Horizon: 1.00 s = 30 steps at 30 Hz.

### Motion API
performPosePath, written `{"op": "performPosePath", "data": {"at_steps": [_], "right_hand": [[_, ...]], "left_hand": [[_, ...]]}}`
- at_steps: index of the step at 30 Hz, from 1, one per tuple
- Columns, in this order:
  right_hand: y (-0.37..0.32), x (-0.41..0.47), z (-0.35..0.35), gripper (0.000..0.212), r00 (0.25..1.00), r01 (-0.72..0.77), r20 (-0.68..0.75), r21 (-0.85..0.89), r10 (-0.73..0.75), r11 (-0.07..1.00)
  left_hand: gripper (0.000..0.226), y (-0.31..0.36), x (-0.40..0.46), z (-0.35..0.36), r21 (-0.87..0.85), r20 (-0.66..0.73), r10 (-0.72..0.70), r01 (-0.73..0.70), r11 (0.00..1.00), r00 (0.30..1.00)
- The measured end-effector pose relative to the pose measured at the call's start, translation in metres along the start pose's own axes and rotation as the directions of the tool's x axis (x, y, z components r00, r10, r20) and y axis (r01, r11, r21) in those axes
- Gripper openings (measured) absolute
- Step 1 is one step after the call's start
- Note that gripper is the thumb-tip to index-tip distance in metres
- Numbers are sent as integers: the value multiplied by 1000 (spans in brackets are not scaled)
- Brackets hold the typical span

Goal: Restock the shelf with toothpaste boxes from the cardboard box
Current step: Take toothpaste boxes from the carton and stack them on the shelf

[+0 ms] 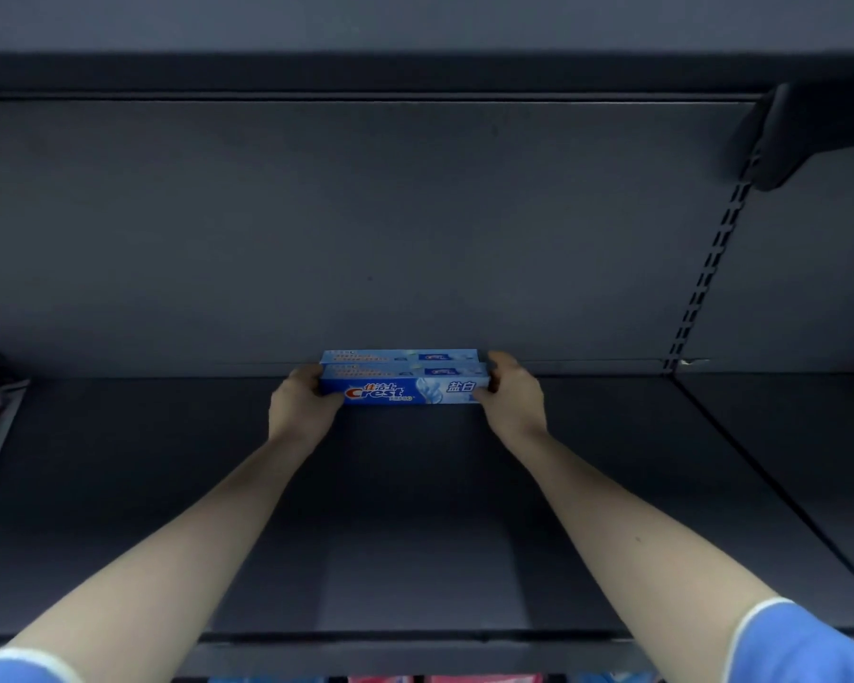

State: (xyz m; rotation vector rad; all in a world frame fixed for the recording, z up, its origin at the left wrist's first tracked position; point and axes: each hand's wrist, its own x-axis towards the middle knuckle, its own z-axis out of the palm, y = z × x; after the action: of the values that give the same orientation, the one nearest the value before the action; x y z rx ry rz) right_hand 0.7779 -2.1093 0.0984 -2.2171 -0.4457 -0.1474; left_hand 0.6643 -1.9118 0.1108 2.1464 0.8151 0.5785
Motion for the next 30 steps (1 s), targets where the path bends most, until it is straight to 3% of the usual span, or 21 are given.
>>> {"op": "performPosePath", "data": {"at_steps": [9, 21, 26, 30], "right_hand": [[1, -10, 5, 47, 998, 27, -48, 35, -26, 999], [-6, -16, 6, 41, 999, 39, 30, -45, -38, 998], [-8, -28, 1, 45, 998, 22, 54, -72, -18, 997], [-10, -41, -9, 55, 995, 13, 101, -195, 7, 981]], "left_hand": [[52, -5, 1, 1, -27, -8, -16, 15, 1000, 1000], [53, -10, -6, -2, -16, 67, 53, -52, 999, 996], [68, -11, -14, -1, -9, 72, 69, -68, 998, 995], [81, -11, -31, -1, 51, 66, 99, -103, 993, 993]]}}
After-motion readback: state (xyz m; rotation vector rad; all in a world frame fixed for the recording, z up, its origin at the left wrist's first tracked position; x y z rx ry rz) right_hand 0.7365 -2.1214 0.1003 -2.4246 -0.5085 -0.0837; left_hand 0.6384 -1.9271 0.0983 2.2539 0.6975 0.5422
